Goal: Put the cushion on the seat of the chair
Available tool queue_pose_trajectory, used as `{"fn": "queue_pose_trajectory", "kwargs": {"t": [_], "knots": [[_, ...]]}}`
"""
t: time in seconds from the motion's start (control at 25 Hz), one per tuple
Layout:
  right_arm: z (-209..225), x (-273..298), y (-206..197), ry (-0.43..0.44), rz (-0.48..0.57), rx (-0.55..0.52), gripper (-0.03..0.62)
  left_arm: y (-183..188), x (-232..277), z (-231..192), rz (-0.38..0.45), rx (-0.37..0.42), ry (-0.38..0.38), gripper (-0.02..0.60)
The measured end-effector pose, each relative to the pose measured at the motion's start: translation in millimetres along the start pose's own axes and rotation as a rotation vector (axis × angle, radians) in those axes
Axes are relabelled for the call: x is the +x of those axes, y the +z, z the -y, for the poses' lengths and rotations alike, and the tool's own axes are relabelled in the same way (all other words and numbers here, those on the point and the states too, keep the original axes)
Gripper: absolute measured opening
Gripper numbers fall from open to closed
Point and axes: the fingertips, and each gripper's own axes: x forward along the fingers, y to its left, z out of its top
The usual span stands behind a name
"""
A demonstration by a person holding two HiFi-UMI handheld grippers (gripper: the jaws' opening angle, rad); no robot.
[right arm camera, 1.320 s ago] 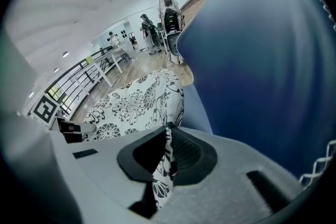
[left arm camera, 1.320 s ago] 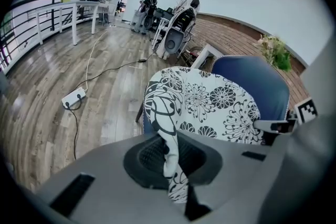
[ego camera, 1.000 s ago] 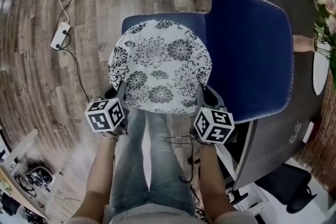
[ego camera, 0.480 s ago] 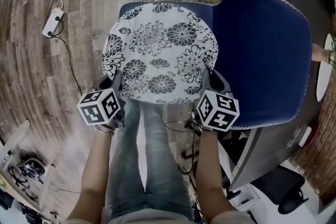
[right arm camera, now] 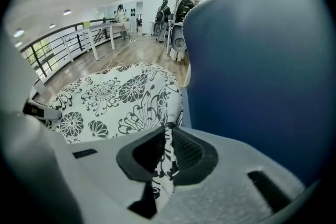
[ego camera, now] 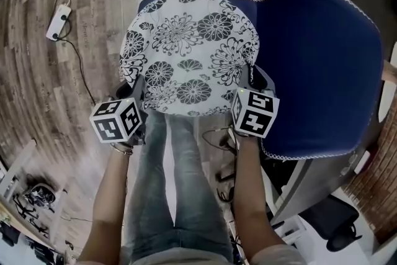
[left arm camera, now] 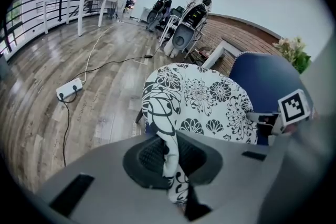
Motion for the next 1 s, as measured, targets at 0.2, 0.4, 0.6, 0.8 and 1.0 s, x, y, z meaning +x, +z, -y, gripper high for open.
{"fn": "queue_pose_trajectory", "kwargs": {"t": [0.2, 0.4, 0.6, 0.8, 1.0], "knots": [[1.2, 6.3, -3.7, -0.047, -0.029, -0.016, 0.038, 0.8, 0.4, -0.2, -0.003, 0.001, 0.005, 0.018], [0.6, 11.1, -6.5, -0.080, -0.061, -0.016, 0.038, 3.3, 1.3, -1.4, -0.024, 0.014, 0.008, 0.018], [1.8, 15.8, -9.4, -0.078, -0.075, 0.003, 0.040, 4.1, 2.7, -2.2, -0.040, 0.023, 0.028, 0.018], [0.0, 21.5, -11.0, -0.082, -0.104, 0.001, 0.044, 2.4, 6.6, -4.9, -0.069, 0.020, 0.051, 0.018], [3.3, 27.5, -17.3, -0.094, -0.129, 0.016, 0.058, 0.8, 11.3, -9.0, -0.084, 0.007, 0.068, 0.018]]}}
